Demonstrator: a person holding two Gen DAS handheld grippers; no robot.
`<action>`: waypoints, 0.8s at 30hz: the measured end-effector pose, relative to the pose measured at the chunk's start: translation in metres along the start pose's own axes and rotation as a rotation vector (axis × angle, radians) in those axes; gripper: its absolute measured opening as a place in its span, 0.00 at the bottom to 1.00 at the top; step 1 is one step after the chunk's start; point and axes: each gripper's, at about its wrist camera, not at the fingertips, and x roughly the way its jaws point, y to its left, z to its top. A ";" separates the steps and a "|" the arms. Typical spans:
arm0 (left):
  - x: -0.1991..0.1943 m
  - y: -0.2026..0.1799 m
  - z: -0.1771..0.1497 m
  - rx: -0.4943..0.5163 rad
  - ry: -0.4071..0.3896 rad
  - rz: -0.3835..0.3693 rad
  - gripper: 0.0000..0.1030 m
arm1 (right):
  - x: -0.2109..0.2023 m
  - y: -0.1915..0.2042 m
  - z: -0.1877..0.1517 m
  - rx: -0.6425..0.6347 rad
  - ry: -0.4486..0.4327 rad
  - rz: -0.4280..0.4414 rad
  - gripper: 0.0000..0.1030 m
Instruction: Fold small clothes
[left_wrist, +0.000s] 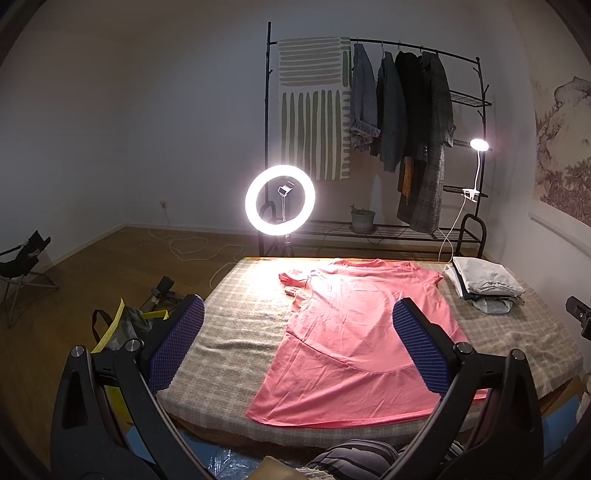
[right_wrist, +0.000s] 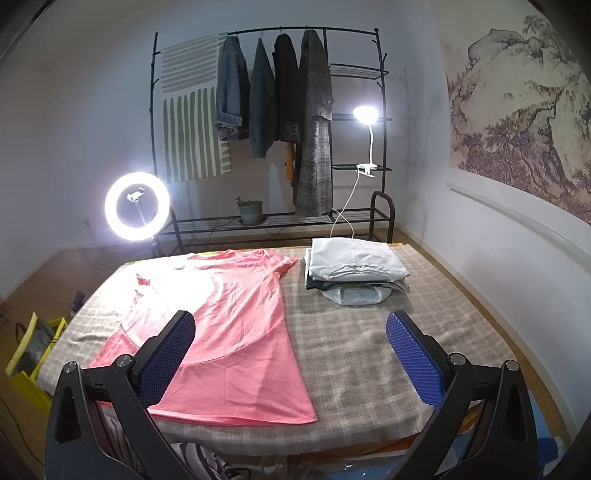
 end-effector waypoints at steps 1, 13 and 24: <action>0.000 0.000 0.000 0.001 0.000 -0.001 1.00 | 0.000 -0.001 0.000 0.000 0.000 0.000 1.00; 0.004 0.003 -0.005 0.003 0.008 0.013 1.00 | 0.011 0.005 0.006 -0.004 0.004 0.009 1.00; 0.029 0.036 -0.011 -0.009 0.034 0.079 1.00 | 0.037 0.013 0.027 -0.018 0.005 0.064 1.00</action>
